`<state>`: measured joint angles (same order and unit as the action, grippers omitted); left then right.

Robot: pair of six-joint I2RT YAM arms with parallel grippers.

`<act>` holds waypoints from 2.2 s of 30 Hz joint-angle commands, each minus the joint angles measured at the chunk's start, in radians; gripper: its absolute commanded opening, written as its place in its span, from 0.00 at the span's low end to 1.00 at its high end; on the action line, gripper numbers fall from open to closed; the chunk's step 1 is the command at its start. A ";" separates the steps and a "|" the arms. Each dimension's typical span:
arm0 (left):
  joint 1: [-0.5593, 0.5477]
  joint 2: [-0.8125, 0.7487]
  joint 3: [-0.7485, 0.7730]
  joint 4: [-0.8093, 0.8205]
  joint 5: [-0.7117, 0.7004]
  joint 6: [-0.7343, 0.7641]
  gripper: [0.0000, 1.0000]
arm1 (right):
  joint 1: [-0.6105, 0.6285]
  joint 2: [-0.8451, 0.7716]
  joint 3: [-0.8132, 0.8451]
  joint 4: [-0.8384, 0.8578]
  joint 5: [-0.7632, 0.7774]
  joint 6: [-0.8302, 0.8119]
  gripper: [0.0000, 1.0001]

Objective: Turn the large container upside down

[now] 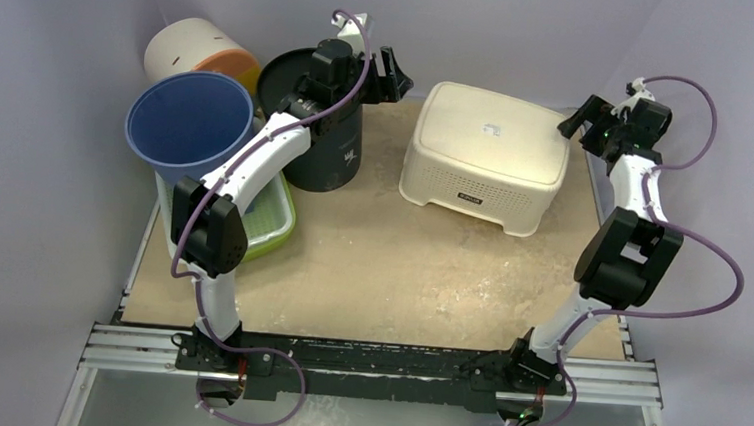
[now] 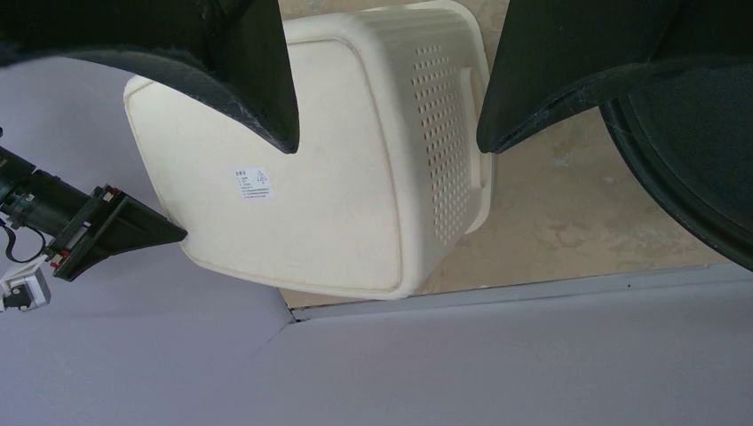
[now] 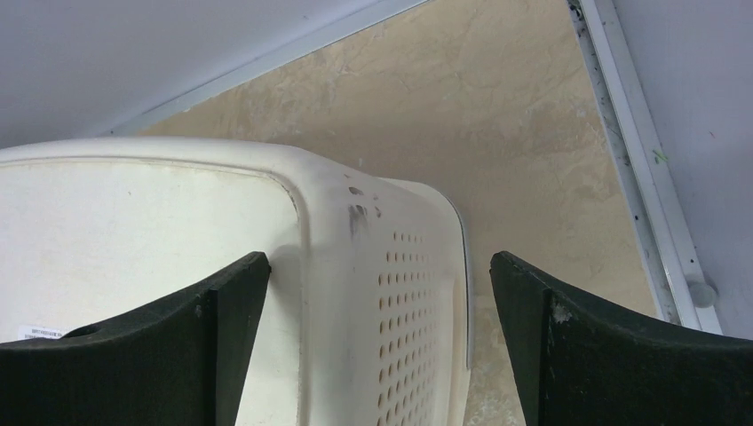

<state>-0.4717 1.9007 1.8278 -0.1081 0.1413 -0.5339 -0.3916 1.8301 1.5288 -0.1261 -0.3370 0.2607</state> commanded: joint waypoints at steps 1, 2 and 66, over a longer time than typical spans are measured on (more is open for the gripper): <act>0.001 -0.034 0.008 0.022 -0.017 0.019 0.73 | 0.005 0.003 0.000 -0.013 0.023 -0.040 0.95; 0.001 -0.034 0.008 0.016 -0.023 0.023 0.73 | 0.005 -0.002 0.008 -0.017 0.024 -0.042 0.95; 0.086 -0.425 -0.154 -0.220 -0.459 0.187 0.73 | 0.529 0.379 0.444 -0.336 0.472 -0.197 0.87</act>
<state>-0.3950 1.5364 1.6733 -0.3355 -0.3042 -0.3698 0.2882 2.1597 1.9549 -0.4328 0.0170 0.0616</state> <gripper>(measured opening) 0.734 0.870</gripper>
